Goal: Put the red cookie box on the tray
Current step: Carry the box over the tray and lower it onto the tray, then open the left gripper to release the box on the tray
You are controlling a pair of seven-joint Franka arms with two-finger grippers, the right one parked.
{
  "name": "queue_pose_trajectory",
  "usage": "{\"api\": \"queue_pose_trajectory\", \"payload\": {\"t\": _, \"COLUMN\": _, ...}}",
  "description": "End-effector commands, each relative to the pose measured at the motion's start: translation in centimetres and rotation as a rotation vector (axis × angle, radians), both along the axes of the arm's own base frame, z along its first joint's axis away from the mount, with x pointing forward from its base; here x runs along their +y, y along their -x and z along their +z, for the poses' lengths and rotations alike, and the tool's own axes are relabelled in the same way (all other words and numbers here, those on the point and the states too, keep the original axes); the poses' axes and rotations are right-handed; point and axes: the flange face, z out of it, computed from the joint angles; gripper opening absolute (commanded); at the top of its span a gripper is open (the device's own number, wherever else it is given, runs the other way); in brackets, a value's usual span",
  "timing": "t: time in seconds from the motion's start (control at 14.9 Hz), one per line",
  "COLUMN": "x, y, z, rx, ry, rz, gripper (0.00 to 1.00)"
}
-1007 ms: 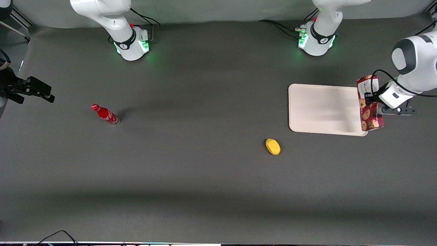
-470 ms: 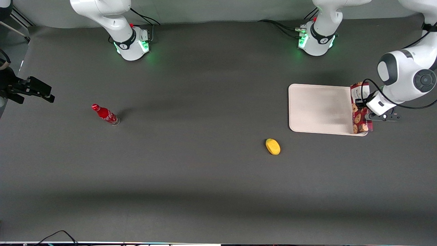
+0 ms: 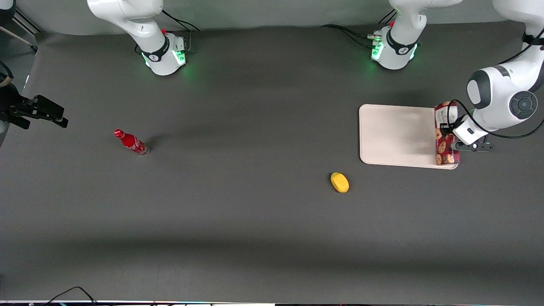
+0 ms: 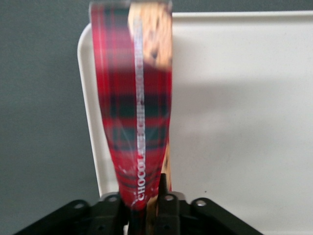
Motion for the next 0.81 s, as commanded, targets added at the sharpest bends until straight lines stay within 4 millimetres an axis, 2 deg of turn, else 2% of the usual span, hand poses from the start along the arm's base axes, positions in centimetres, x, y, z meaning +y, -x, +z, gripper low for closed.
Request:
{"api": "queue_pose_trajectory", "payload": {"t": 0.0, "x": -0.1, "y": -0.2, "z": -0.1, "rx": 0.018, "ry": -0.004, "rz": -0.029, "gripper": 1.00}}
{"api": "queue_pose_trajectory", "payload": {"t": 0.13, "x": 0.0, "y": -0.5, "z": 0.3, "rx": 0.011, "ry": -0.005, "rz": -0.032, "gripper": 1.00}}
{"api": "queue_pose_trajectory", "payload": {"t": 0.2, "x": 0.1, "y": -1.1, "z": 1.0, "rx": 0.014, "ry": -0.004, "rz": -0.035, "gripper": 1.00}}
{"api": "queue_pose_trajectory", "payload": {"t": 0.27, "x": 0.3, "y": -2.3, "z": 2.6, "rx": 0.023, "ry": -0.005, "rz": -0.033, "gripper": 1.00}}
{"api": "queue_pose_trajectory", "payload": {"t": 0.47, "x": 0.3, "y": -7.7, "z": 10.6, "rx": 0.070, "ry": -0.007, "rz": -0.035, "gripper": 1.00}}
{"api": "queue_pose_trajectory", "payload": {"t": 0.6, "x": -1.0, "y": -10.4, "z": 15.6, "rx": 0.033, "ry": -0.016, "rz": -0.047, "gripper": 1.00}}
{"api": "queue_pose_trajectory", "payload": {"t": 0.74, "x": -2.9, "y": -12.3, "z": 20.1, "rx": -0.003, "ry": -0.021, "rz": -0.064, "gripper": 1.00}}
